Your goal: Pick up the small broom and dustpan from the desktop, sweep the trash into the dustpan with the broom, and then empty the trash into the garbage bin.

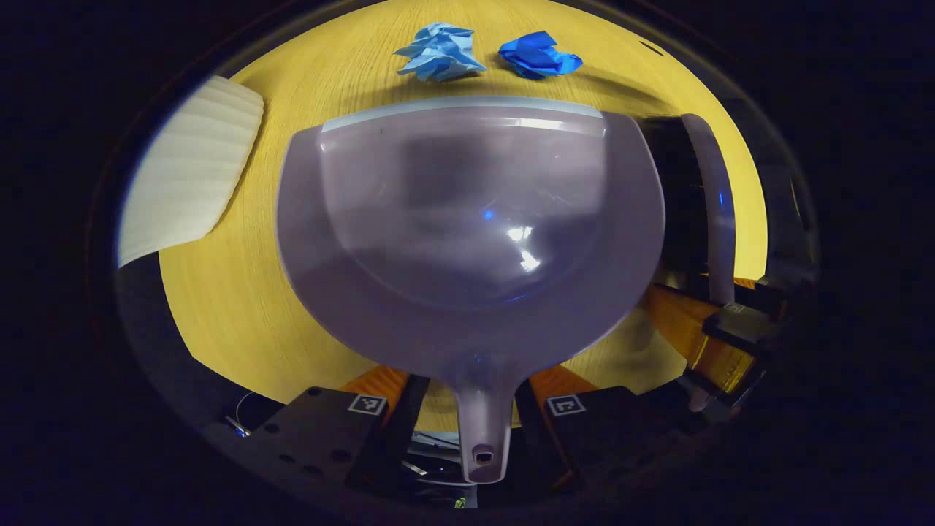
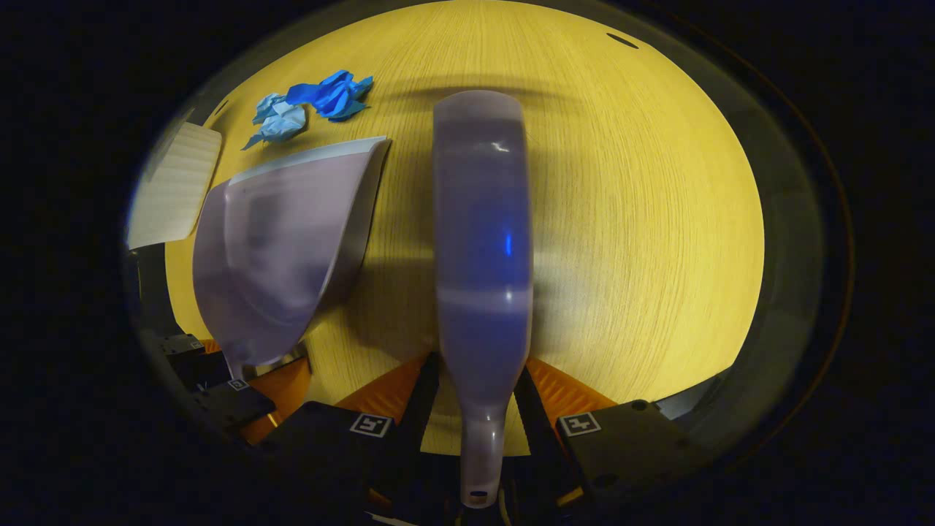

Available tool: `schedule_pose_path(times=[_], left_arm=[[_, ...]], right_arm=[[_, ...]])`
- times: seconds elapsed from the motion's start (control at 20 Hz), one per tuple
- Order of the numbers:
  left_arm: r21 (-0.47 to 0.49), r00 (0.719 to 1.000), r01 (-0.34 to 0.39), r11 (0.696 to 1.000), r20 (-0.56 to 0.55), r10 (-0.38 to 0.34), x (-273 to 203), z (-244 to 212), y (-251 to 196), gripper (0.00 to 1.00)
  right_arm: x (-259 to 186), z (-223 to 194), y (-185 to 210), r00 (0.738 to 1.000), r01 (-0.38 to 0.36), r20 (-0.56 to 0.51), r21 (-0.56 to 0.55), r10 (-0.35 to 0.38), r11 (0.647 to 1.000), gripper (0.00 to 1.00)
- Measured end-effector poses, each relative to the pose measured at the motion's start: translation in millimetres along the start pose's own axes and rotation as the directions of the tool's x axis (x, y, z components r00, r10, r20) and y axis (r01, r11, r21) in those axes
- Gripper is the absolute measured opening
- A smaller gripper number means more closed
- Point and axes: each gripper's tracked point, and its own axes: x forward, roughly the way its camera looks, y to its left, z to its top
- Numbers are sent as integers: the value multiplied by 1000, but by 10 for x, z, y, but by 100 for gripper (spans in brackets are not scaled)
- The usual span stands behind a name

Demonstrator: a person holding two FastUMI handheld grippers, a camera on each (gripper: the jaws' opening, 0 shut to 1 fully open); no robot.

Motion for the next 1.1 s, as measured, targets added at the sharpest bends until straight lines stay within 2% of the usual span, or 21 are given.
schedule_pose_path(times=[0.05,0.1,0.15,0.2,0.25,0.35,0.4,0.5,0.55,0.6,0.75,0.8,0.95,1.1], left_arm=[[-4,1000,0,1000,-3,0,-11,-3,-9,56],[-5,1000,5,1000,-10,-5,-34,4,-24,45],[-1,1000,6,1000,-11,-6,-29,2,-44,45],[12,1000,4,1000,-13,-4,-25,-3,-44,32],[16,1000,6,1000,-8,-6,-28,1,-41,32],[34,1000,5,999,-13,-5,-7,11,-37,30],[42,1000,3,999,-16,-3,-6,4,-31,32],[58,1000,1,998,-21,0,-23,-14,-20,29],[67,1000,4,998,-22,-2,-12,-24,-18,27],[73,1000,7,997,-22,-5,-11,-26,-13,28],[150,1000,17,989,-16,-14,-47,-103,90,26],[187,1000,10,982,-19,-6,-70,-144,161,25],[304,997,-78,950,9,79,-102,-224,442,26],[371,993,-116,921,18,118,-127,-277,613,28]], right_arm=[[-10,-5,-1,1000,-1,-2,-9,1,1000,68],[-11,-5,-7,1000,-1,-4,-12,1,1000,68],[7,-18,-29,1000,10,-10,-14,-11,1000,61],[-5,-15,-57,1000,24,-11,-16,-24,1000,55],[5,9,-73,1000,28,-12,-3,-28,1000,57],[2,-33,-75,999,24,-30,0,-24,1000,29],[-14,-35,-81,999,24,-30,-4,-24,1000,28],[-15,-43,-59,999,8,-33,-9,-8,1000,26],[-21,-51,-39,999,-16,-43,-16,15,1000,24],[-37,-77,-13,998,-42,-54,-14,42,999,23],[-119,18,-13,993,-113,-29,0,113,994,18],[-145,79,-62,993,-117,-12,2,117,993,18],[-228,347,-211,995,-89,42,-57,92,994,17],[-437,917,-430,991,-1,128,-182,25,983,18]])
